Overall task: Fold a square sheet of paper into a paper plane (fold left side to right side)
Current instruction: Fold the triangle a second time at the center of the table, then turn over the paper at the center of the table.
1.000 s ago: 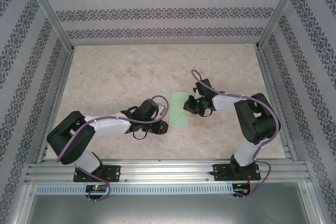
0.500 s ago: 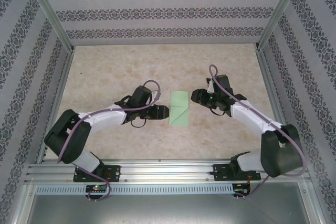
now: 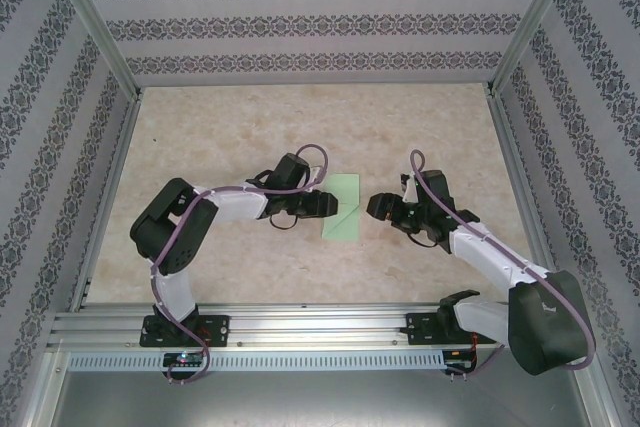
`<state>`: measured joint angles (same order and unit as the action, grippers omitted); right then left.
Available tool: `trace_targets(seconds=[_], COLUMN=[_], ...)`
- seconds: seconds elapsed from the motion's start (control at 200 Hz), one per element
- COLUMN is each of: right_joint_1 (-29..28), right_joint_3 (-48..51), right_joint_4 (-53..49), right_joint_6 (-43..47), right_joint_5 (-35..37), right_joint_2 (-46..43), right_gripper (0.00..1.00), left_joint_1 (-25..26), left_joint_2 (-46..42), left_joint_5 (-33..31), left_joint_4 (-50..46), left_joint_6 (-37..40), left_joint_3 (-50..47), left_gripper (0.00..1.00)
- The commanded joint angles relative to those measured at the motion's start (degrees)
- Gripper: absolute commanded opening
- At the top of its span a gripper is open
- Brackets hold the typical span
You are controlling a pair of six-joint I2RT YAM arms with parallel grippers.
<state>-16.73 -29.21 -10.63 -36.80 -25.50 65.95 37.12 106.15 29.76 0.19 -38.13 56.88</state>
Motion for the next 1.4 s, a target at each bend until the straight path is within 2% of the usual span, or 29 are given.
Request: trace_targets(seconds=[0.0,0.12,0.25,0.664,0.829,0.999,1.289,1.399], right_joint_1=[0.33,0.11,-1.09,-5.92,-6.39,-7.13,-7.45,-7.44], right_joint_3=[1.46,2.34,1.40,-5.33,-8.32,-10.50,-10.60,-10.86], right_joint_4=[6.35,12.10,15.12,21.28,21.58,20.62,20.74,20.56], right_joint_6=[-2.04,-4.46,-5.22,-7.87,-8.37,-8.03,-7.45,-6.32], right_joint_5=[-3.84,-6.67,-7.98,-8.92,-8.67,-8.10,-7.83,-7.72], right_joint_2=[0.69,3.50,7.28,19.66,24.52,27.85,29.54,28.77], right_gripper=[0.67,0.69,0.71,0.70,0.65,0.59,0.37,0.35], left_joint_1=[-0.45,-0.65,-1.33,-2.82,-3.01,-3.15,-4.47,-5.03], left_joint_2=[0.17,-0.55,-2.28,-4.91,-4.90,-4.69,-8.83,-11.79], left_joint_5=[1.46,0.85,0.35,0.47,0.21,0.14,-3.70,-4.24], left_joint_4=[3.02,3.68,4.54,5.79,5.79,5.89,2.78,2.74], left_joint_6=[0.29,-0.12,-0.53,-0.98,-0.75,-0.91,0.17,-0.10], left_joint_3=[1.35,0.24,-1.69,-4.67,-4.76,-4.76,-6.76,-9.22], left_gripper=[0.30,0.15,0.08,0.09,0.09,0.18,0.47,0.54])
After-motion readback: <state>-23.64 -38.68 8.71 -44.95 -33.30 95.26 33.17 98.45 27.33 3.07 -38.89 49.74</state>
